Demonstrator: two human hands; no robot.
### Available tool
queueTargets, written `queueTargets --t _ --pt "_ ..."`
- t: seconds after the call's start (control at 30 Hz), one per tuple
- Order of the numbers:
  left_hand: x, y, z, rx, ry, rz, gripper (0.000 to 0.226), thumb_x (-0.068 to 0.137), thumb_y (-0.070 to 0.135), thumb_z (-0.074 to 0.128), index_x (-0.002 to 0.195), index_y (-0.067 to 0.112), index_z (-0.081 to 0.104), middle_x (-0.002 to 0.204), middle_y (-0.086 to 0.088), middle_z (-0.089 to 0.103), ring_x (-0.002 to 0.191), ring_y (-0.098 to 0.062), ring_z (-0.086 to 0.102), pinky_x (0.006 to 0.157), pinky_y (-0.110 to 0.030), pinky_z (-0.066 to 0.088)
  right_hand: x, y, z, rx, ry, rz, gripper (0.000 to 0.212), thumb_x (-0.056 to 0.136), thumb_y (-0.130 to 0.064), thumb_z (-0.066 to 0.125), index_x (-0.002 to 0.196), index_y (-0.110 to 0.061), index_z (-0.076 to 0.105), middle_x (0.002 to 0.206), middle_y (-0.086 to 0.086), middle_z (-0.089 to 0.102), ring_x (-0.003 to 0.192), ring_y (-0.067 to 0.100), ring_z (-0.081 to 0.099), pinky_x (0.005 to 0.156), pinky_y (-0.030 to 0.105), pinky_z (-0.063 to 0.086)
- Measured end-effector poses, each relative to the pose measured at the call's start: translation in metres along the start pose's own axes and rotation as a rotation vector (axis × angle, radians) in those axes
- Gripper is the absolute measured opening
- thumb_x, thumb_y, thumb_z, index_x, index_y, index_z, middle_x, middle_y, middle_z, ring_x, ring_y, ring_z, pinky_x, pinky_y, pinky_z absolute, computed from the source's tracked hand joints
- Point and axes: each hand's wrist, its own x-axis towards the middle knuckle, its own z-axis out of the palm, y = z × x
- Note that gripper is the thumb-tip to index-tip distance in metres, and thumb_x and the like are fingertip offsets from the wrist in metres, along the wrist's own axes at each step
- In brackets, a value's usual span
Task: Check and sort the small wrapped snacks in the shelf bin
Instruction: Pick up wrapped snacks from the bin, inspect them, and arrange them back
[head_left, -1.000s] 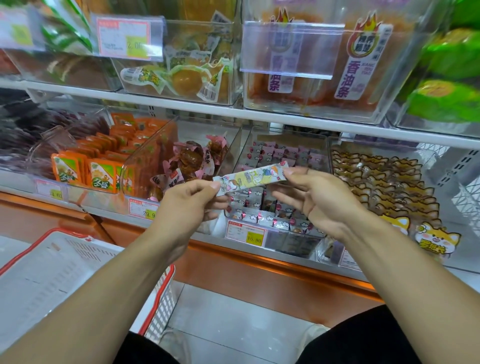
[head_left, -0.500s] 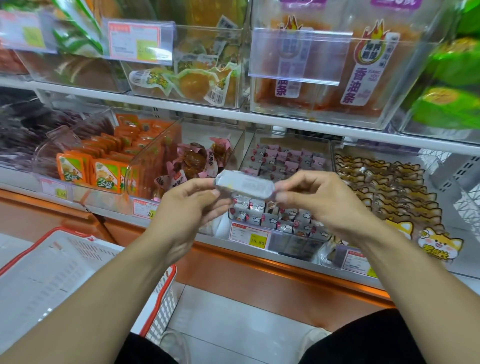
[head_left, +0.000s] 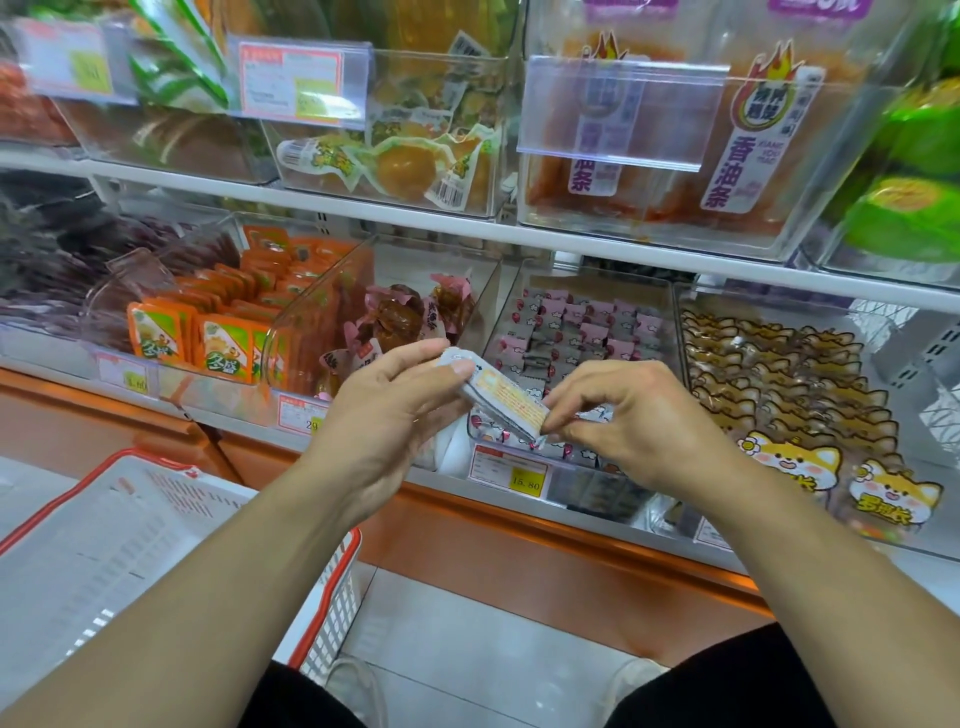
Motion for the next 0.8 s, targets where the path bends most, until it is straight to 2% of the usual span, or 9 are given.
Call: queueTargets --t 0.1,0.17,0.3,0.37,0.47,0.53,0.63,0.7,0.8 --pt "-0.001 0.001 0.001 0.011 0.016 0.034 0.049 0.069 0.009 0.079 0.116 0.005 0.066 0.106 -0.016 0.077 0.100 -0.028 0.075 0.077 -0.027 0.061 0.000 0.002 0.001 0.112 0.015 0.098 0.026 0.077 -0.009 0.085 0.067 -0.028 0.071 0.089 -0.018 0.074 0.085 -0.002 0.070 0.068 0.019 0.057" --pt "-0.001 0.000 0.003 0.004 0.027 0.063 0.048 0.067 0.006 0.079 0.114 0.004 0.066 0.104 -0.015 0.077 0.098 -0.028 0.075 0.075 -0.026 0.061 0.000 0.002 0.000 0.222 0.037 0.128 0.030 0.075 -0.010 0.087 0.072 -0.028 0.062 0.092 -0.015 0.075 0.083 0.003 0.073 0.064 0.021 0.058" --pt "-0.002 -0.003 0.004 -0.026 0.082 0.109 0.039 0.077 0.003 0.077 0.114 0.005 0.064 0.100 -0.013 0.078 0.094 -0.025 0.076 0.069 -0.025 0.061 -0.001 -0.003 -0.004 0.204 -0.024 0.151 0.042 0.066 -0.024 0.092 0.088 -0.043 0.062 0.100 -0.012 0.074 0.087 0.009 0.071 0.078 0.037 0.061" --pt "-0.001 -0.003 0.005 -0.007 0.099 0.102 0.037 0.081 0.002 0.076 0.115 0.004 0.064 0.102 -0.014 0.077 0.094 -0.025 0.076 0.068 -0.025 0.061 -0.002 -0.006 -0.002 0.175 -0.085 0.154 0.054 0.063 -0.031 0.094 0.100 -0.050 0.061 0.105 -0.019 0.068 0.095 0.005 0.068 0.086 0.035 0.059" --pt "0.001 -0.005 0.005 -0.015 0.153 0.093 0.031 0.085 0.001 0.074 0.114 0.003 0.064 0.099 -0.014 0.078 0.089 -0.025 0.077 0.065 -0.025 0.061 -0.003 -0.010 0.003 0.151 -0.128 0.109 0.065 0.063 -0.031 0.094 0.112 -0.053 0.057 0.111 -0.031 0.059 0.104 -0.002 0.061 0.091 0.026 0.056" --pt "0.003 -0.006 0.005 -0.023 0.179 0.073 0.028 0.086 0.003 0.074 0.113 0.002 0.064 0.096 -0.015 0.078 0.083 -0.023 0.077 0.063 -0.025 0.061 -0.003 -0.010 0.004 0.131 -0.147 0.089 0.068 0.065 -0.030 0.093 0.116 -0.054 0.056 0.117 -0.033 0.057 0.110 -0.003 0.058 0.096 0.028 0.053" --pt "0.004 -0.010 0.004 0.031 0.207 0.026 0.020 0.088 0.008 0.074 0.107 0.002 0.072 0.097 -0.018 0.077 0.076 -0.017 0.073 0.065 -0.025 0.061 -0.002 -0.008 0.007 0.206 -0.112 0.059 0.055 0.072 -0.018 0.089 0.113 -0.046 0.065 0.121 -0.020 0.065 0.112 0.006 0.063 0.097 0.035 0.055" --pt "0.004 -0.011 0.005 0.044 0.180 -0.024 0.016 0.090 0.014 0.074 0.100 0.002 0.077 0.091 -0.016 0.077 0.075 -0.016 0.073 0.066 -0.024 0.061 -0.001 -0.009 0.009 0.304 -0.030 0.071 0.042 0.077 -0.016 0.084 0.107 -0.042 0.072 0.111 -0.014 0.072 0.101 0.010 0.070 0.087 0.037 0.060" --pt "0.002 -0.010 0.005 0.095 0.034 -0.094 0.036 0.080 0.037 0.078 0.096 0.005 0.080 0.097 -0.013 0.078 0.088 -0.028 0.077 0.072 -0.028 0.062 0.000 -0.008 0.006 0.365 0.131 0.118 0.027 0.081 -0.040 0.076 0.108 -0.037 0.076 0.096 -0.008 0.077 0.081 0.017 0.073 0.070 0.044 0.062"
